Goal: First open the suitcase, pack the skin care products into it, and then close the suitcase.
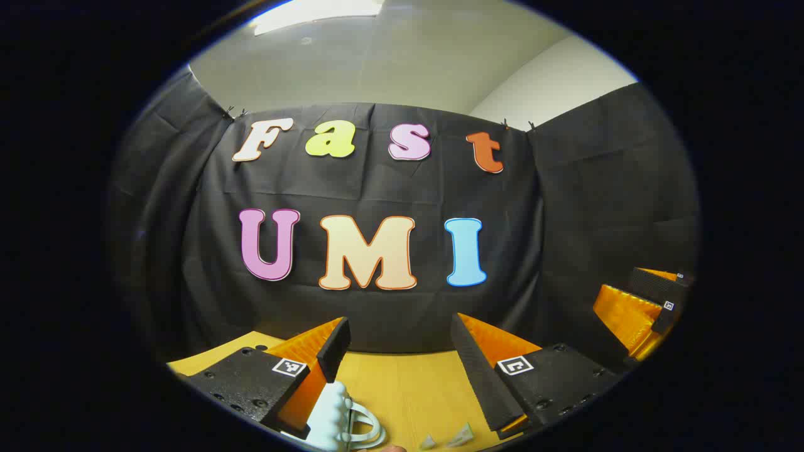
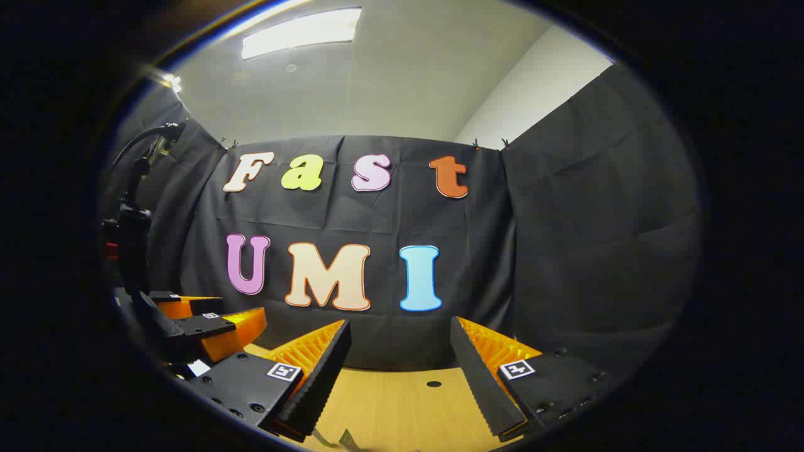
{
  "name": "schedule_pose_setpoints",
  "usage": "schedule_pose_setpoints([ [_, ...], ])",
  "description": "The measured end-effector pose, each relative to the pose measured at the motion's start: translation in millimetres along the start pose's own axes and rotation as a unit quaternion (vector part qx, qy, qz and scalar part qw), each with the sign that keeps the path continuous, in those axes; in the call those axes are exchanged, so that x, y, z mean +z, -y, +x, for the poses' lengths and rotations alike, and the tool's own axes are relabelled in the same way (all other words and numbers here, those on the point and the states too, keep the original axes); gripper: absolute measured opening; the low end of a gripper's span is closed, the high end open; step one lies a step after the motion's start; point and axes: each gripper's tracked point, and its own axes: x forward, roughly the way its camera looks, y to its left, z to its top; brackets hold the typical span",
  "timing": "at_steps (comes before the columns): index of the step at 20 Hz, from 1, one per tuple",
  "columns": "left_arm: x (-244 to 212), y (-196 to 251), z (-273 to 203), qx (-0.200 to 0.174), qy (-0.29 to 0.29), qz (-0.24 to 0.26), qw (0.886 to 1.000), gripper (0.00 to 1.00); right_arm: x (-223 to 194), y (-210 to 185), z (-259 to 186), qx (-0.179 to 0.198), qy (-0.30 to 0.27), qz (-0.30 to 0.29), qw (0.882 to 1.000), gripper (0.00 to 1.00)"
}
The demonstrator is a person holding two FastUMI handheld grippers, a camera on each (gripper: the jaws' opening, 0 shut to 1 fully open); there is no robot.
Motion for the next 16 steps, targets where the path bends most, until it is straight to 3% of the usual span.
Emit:
schedule_pose_setpoints([
  [4,12.3,3.4,-1.8,-0.005,0.020,-0.003,1.000,0.94,-0.9,4.5,-3.6,0.001,0.001,-0.007,1.000,0.98],
  [10,-0.2,16.0,1.5,0.002,0.006,0.017,1.000,0.94,-6.7,29.3,-1.3,0.010,0.005,-0.007,1.000,0.98],
  [16,-32.6,0.5,-5.8,0.065,-0.039,0.059,0.995,0.94,-50.1,51.3,11.7,0.041,-0.019,0.025,0.999,0.98],
])
